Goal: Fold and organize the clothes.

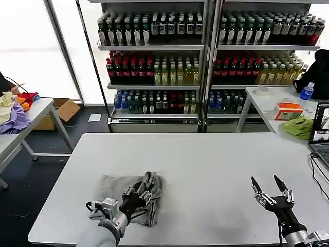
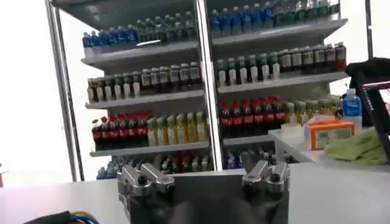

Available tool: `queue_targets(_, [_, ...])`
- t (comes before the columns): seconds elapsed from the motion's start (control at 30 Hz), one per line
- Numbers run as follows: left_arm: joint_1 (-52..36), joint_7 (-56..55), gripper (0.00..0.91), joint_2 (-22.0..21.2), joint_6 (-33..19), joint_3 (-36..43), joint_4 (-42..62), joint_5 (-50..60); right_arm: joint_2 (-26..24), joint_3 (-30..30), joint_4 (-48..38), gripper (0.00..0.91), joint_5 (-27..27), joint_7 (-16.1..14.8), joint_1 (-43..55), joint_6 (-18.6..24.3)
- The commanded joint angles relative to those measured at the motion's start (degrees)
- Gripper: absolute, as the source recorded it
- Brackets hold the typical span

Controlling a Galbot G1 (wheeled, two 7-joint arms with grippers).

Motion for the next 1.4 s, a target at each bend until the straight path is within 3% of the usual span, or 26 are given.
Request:
queue_targets(0.03, [4.5,3.9,0.907,3.9,1.9,-20.0,-9.4,-2.9,-0.2,-0.6,-0.2,0.907,0.0,0.0,0.2,-0.1])
queue_targets(0.17, [6.7,7.8,0.907,4.1,1.3,-26.2,-0.5,-1.7,-0.5,-1.0,-0.7,0.907,-0.1,0.0,0.1,0.2])
queue_targets(0.47, [9.7,9.4,0.907,1.0,-3.2,-24.8,9.1,2.0,-0.6,-1.3,-0.9,0.907,-0.2,-0.1,0.1,0.2])
queue_targets(1.1, [11.1,9.9,0.907,-2.6,-5.6,-21.5,12.9,4.1,-0.3,-1.4,-0.3,0.907,-0.1,-0.1,0.2,0.0])
queue_targets(1.17, [11.4,9.7,0.816,-3.4,-5.6,-21.3,12.9,3.6,-0.3,-1.4,-0.2,0.907,-0.1,-0.1,0.2,0.0])
queue_targets(1.27, [11.8,9.5,0.544,-4.3,-5.7,-20.8,12.5,3.5,-0.4,-1.4,-0.3,0.907,-0.1,-0.1,0.2,0.0])
queue_targets(1.3, [11.9,9.5,0.494,-4.7,-5.8,-20.6,12.2,3.6,-0.4,-1.3,-0.3,0.907,-0.1,-0.1,0.2,0.0])
queue_targets(1.37, [11.9,9.4,0.282,-5.3,-6.0,-20.1,11.8,3.7,-0.3,-1.3,-0.2,0.907,-0.1,-0.1,0.3,0.0])
queue_targets(1.4, [11.7,9.4,0.091,-5.6,-6.1,-19.9,11.8,3.8,-0.3,-1.3,-0.2,0.907,-0.1,0.0,0.3,0.0])
